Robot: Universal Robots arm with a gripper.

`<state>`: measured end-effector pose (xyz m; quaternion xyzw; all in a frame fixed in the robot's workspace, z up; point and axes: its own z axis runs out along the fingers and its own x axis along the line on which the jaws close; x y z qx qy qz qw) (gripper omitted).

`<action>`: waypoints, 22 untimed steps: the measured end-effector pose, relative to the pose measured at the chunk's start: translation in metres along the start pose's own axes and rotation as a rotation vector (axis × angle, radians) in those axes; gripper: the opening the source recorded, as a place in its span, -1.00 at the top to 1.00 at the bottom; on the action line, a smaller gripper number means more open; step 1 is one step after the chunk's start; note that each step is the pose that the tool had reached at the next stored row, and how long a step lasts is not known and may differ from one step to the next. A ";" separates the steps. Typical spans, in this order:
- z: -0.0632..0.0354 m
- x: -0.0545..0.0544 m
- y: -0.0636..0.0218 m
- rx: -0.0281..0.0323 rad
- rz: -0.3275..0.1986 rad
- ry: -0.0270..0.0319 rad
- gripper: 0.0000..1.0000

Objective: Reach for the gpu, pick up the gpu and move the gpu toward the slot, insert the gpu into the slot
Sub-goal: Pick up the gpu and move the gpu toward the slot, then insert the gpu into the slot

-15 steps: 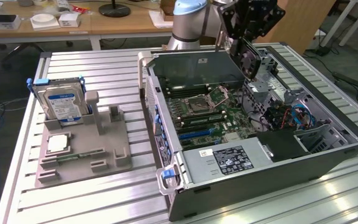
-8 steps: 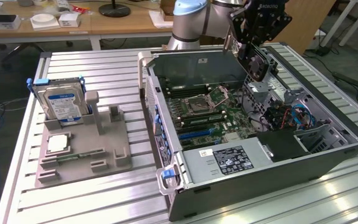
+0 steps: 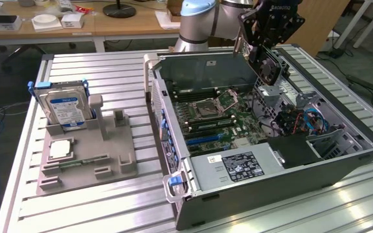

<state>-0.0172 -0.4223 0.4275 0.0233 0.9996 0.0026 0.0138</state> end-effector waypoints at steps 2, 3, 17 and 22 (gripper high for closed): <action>0.0000 0.000 0.0000 0.0000 0.000 0.0000 0.44; 0.0000 0.000 0.0000 0.0000 0.000 0.0000 0.44; 0.0004 0.000 0.0000 -0.0019 -0.071 0.0004 0.44; 0.0008 0.000 0.0000 -0.0044 -0.162 0.0010 0.44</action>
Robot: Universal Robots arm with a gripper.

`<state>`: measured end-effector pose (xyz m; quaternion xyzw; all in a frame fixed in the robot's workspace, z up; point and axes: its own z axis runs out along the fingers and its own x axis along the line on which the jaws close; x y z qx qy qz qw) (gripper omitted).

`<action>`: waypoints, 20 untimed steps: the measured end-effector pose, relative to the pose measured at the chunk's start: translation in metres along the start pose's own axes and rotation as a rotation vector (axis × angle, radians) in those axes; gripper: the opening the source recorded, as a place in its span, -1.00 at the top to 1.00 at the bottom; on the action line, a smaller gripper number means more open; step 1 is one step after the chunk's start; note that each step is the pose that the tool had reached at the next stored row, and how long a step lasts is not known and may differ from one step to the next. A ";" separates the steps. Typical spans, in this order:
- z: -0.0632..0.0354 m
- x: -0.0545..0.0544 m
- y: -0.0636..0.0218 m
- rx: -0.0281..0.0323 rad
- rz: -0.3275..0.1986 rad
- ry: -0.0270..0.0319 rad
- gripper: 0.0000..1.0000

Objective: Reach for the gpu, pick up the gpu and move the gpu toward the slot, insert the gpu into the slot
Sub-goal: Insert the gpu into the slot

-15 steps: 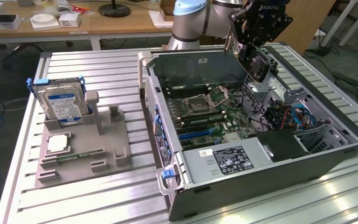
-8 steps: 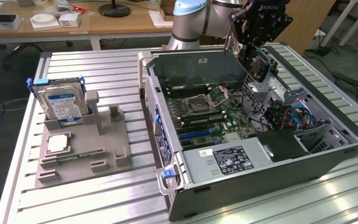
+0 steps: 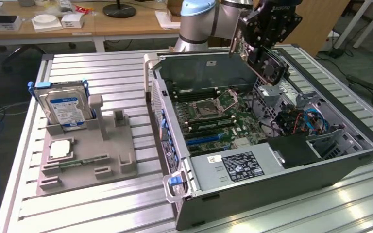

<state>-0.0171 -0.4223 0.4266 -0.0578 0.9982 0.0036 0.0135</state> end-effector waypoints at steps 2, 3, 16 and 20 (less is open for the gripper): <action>0.0002 0.000 0.0000 -0.0009 -0.036 0.0002 0.44; 0.0003 0.000 0.0000 -0.0014 -0.052 0.0002 0.44; 0.0018 0.001 -0.0001 -0.0061 -0.220 0.0012 0.44; 0.0024 0.001 -0.0001 -0.0075 -0.273 0.0016 0.44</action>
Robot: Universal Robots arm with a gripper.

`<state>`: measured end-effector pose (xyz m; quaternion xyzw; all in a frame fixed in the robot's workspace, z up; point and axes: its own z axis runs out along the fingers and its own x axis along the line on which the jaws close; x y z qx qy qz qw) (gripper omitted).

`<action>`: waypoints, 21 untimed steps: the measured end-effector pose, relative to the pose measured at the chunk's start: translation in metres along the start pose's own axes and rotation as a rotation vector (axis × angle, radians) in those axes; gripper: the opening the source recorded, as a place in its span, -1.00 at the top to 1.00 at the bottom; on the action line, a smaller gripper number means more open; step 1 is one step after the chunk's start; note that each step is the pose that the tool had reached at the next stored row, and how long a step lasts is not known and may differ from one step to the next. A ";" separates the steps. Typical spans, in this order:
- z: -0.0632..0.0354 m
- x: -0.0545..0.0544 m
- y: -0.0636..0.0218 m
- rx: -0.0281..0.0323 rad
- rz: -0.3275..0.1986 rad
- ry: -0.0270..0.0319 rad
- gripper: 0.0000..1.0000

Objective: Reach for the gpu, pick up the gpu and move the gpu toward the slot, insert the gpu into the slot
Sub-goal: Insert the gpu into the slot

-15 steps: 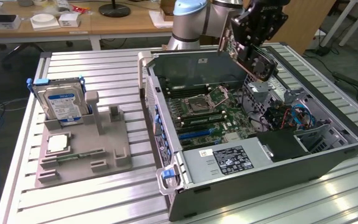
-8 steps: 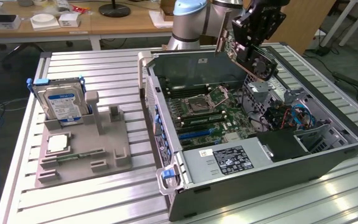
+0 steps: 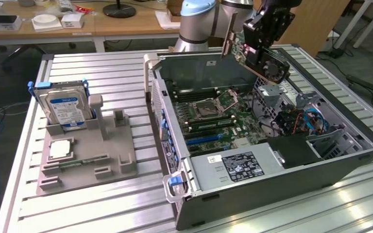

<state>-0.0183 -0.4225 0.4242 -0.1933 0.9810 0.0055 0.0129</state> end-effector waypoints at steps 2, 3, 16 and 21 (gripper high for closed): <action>0.0003 0.000 0.0000 -0.0008 -0.028 0.0001 0.44; 0.0003 0.000 0.0000 -0.0011 -0.043 0.0002 0.44; 0.0016 0.000 0.0000 -0.0068 -0.247 0.0014 0.44; 0.0020 0.000 0.0000 -0.0090 -0.327 0.0018 0.44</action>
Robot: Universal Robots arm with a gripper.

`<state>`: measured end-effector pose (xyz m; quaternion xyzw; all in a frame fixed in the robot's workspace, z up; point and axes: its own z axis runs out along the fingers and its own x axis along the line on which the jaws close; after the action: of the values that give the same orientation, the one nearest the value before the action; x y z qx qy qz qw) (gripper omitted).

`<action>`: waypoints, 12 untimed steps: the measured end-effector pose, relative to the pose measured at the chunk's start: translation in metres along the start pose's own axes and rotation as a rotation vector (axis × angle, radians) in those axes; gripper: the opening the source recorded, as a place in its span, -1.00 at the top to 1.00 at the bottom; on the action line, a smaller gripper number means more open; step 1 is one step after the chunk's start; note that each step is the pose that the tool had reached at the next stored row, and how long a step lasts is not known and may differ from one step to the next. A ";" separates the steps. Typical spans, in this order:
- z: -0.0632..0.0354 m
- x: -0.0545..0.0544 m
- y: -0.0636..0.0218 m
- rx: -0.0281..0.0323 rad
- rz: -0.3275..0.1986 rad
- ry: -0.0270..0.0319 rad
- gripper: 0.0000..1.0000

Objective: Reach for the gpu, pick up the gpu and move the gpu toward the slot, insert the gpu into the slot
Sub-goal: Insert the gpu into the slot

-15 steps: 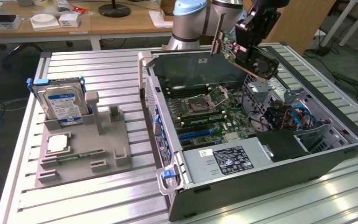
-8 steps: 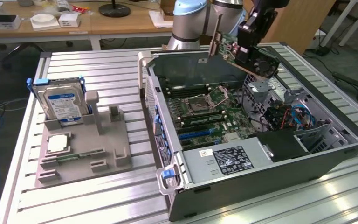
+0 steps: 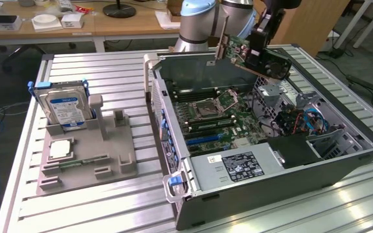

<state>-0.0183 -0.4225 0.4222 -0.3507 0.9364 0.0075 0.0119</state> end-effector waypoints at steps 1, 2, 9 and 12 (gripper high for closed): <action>0.0001 0.000 0.0000 -0.0005 -0.016 0.0001 0.44; 0.0002 0.000 0.0000 -0.0009 -0.032 0.0002 0.44; 0.0012 0.000 0.0000 -0.0043 -0.156 0.0009 0.44; 0.0019 0.000 0.0000 -0.0057 -0.208 0.0012 0.44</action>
<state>-0.0183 -0.4225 0.4204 -0.4460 0.8949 0.0087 0.0110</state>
